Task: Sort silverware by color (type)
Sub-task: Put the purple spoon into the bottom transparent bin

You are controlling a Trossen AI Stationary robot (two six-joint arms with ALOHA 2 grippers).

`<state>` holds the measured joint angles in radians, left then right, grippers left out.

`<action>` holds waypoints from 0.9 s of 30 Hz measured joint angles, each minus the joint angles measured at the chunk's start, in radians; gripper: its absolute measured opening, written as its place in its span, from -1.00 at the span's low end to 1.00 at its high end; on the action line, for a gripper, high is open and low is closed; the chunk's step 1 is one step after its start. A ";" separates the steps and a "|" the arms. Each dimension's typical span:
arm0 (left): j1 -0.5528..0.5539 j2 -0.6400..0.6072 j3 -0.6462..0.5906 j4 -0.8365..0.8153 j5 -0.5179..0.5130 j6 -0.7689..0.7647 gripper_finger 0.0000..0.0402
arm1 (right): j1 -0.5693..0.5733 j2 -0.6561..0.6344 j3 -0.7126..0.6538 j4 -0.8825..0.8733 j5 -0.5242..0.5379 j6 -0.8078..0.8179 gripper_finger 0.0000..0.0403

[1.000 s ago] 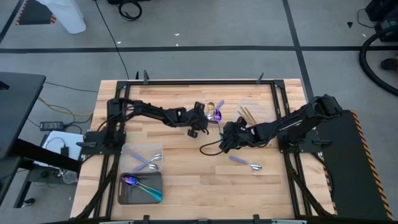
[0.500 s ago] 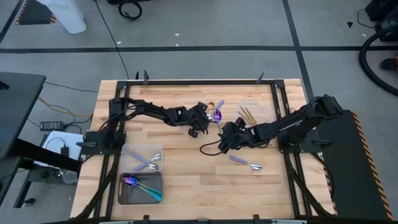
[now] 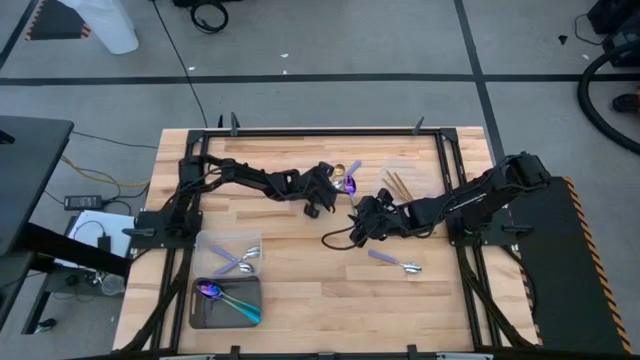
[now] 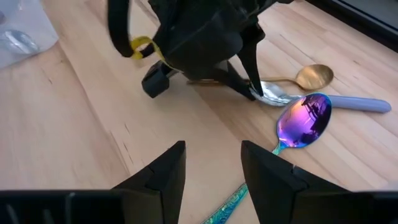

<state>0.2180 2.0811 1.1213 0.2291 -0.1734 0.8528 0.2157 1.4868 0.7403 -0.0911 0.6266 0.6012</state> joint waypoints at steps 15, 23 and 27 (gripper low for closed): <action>-0.040 -0.032 -0.003 -0.058 -0.027 -0.023 -0.96 | 0.000 0.000 0.000 0.004 -0.018 0.035 -0.18; -0.041 -0.116 -0.003 -0.183 -0.050 -0.118 -0.96 | 0.000 0.000 0.000 -0.016 0.003 0.018 -0.18; -0.041 -0.173 -0.003 -0.235 -0.066 -0.209 -0.97 | 0.000 0.000 0.000 -0.019 0.039 -0.040 -0.18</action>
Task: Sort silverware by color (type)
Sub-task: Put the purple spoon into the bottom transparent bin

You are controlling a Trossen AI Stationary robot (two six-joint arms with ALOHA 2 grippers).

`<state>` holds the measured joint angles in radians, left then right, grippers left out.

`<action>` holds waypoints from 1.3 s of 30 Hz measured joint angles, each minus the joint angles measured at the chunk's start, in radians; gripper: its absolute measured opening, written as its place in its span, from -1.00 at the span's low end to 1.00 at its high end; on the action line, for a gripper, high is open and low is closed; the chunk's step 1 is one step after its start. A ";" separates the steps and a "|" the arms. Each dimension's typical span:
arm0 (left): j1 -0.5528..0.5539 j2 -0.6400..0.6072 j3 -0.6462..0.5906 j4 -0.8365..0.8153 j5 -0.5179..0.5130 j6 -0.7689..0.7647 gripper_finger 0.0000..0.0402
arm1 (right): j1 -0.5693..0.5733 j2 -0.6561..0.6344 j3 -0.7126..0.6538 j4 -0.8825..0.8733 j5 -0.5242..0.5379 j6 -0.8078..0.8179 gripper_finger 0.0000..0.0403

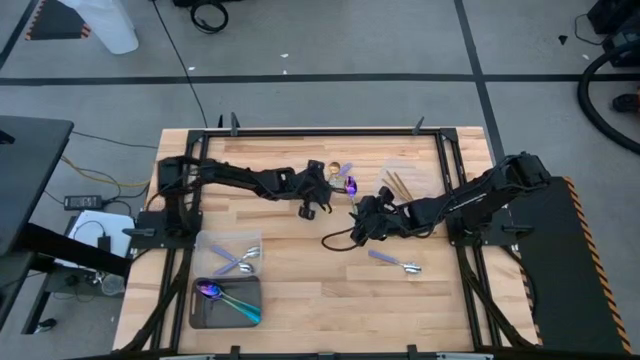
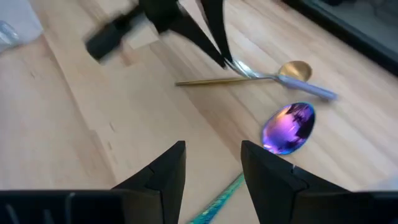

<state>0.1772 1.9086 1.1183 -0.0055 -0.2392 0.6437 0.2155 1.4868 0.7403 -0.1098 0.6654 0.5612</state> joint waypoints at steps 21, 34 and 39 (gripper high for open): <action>-0.240 -0.446 0.001 -0.644 -0.050 -0.583 -0.97 | -0.040 0.000 -0.008 0.066 -0.009 -0.178 -0.18; -0.422 -0.739 0.002 -0.951 -0.029 -0.977 -0.97 | -0.062 0.000 -0.074 0.208 -0.006 -0.214 -0.18; -0.439 -0.793 0.016 -1.081 0.052 -1.143 -0.97 | -0.095 0.000 -0.075 0.238 -0.066 -0.255 -0.18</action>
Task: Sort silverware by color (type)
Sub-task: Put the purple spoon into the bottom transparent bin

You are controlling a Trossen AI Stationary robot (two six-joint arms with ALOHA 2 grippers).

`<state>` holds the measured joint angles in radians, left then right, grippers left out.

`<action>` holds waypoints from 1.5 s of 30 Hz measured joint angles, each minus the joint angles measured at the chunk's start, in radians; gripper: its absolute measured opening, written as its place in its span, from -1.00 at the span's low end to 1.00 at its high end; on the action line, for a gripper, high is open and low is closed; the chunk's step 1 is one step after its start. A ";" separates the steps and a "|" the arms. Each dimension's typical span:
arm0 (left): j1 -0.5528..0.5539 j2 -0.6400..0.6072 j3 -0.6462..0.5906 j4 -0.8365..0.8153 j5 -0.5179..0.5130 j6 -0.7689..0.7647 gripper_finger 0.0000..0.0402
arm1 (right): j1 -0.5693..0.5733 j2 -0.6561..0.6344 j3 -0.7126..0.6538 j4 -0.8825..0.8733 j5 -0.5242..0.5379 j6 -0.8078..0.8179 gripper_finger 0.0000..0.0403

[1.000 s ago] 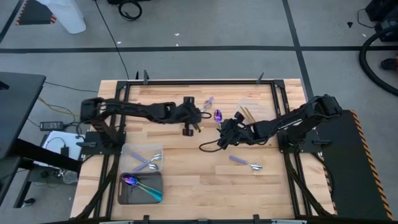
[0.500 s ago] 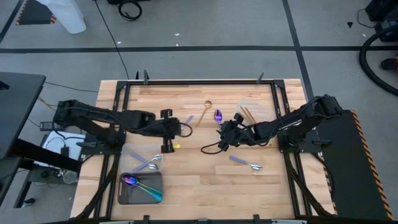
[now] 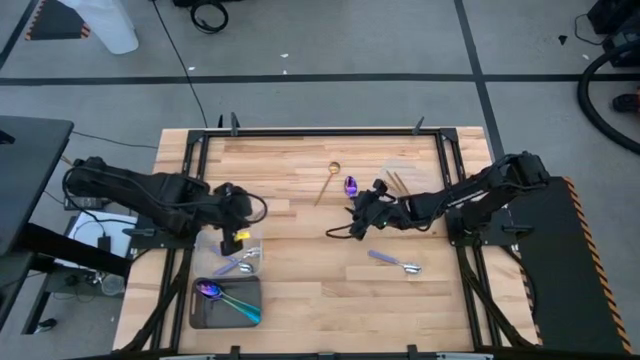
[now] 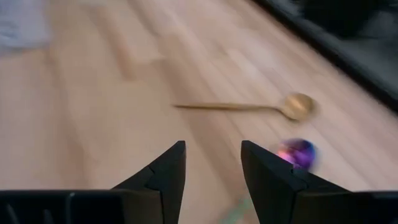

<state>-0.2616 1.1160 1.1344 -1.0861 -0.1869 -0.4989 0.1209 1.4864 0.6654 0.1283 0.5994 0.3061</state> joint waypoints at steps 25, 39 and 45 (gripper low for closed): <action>0.035 0.038 0.020 0.422 0.004 0.327 -0.95 | -0.016 0.000 0.020 0.507 -0.327 -0.593 -0.18; 0.207 0.227 0.020 0.575 0.171 0.233 -0.94 | 0.002 0.000 0.237 0.117 -0.335 -0.669 -0.18; 0.246 0.264 0.020 0.708 0.211 0.248 -0.94 | -0.009 0.000 0.237 0.094 -0.368 -0.666 -0.18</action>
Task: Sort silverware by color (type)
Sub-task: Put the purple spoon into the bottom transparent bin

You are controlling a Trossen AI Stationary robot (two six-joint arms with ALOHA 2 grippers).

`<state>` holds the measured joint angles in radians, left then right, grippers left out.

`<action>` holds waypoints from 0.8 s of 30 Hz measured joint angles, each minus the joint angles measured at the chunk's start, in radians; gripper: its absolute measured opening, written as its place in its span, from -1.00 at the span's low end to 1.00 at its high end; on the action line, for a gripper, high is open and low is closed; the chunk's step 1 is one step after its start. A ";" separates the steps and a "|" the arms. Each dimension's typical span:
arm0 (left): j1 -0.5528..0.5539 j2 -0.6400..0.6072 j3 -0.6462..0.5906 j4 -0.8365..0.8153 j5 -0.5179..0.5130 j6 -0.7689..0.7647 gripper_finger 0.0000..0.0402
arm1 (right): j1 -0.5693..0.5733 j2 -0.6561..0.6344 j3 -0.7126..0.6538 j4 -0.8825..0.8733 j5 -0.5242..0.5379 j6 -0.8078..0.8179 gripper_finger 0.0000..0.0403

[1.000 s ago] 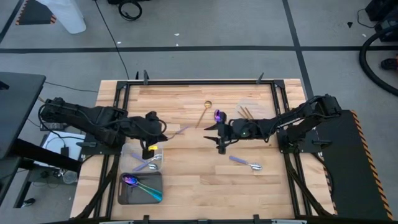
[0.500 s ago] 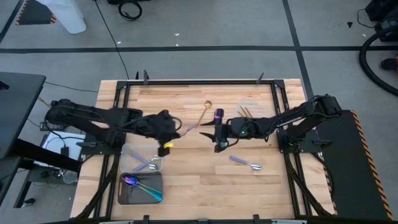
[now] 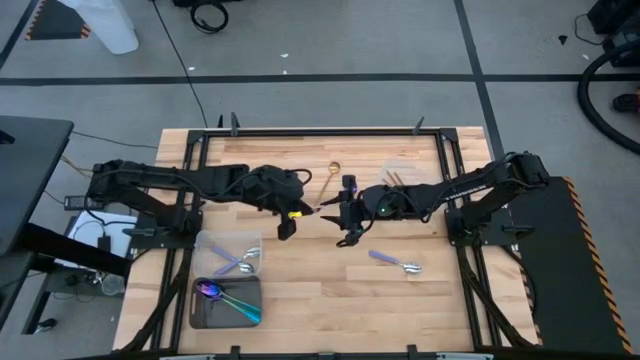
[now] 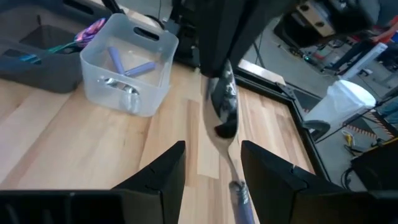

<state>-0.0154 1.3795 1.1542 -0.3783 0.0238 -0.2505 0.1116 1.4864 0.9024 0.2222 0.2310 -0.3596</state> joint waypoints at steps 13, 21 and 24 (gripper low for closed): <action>0.014 0.015 0.000 0.073 0.044 0.117 -0.94 | -0.025 0.000 0.000 -0.023 0.007 0.000 -0.39; 0.014 0.015 0.000 0.076 0.042 0.187 -0.92 | -0.035 0.000 -0.002 -0.033 -0.001 -0.001 -0.84; 0.004 0.015 0.000 0.078 -0.009 0.264 -0.84 | -0.036 0.000 -0.002 -0.033 -0.002 0.042 -0.84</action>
<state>-0.0116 1.3943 1.1542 -0.3003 0.0148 0.0138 0.0761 1.4868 0.9005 0.1891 0.2295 -0.3171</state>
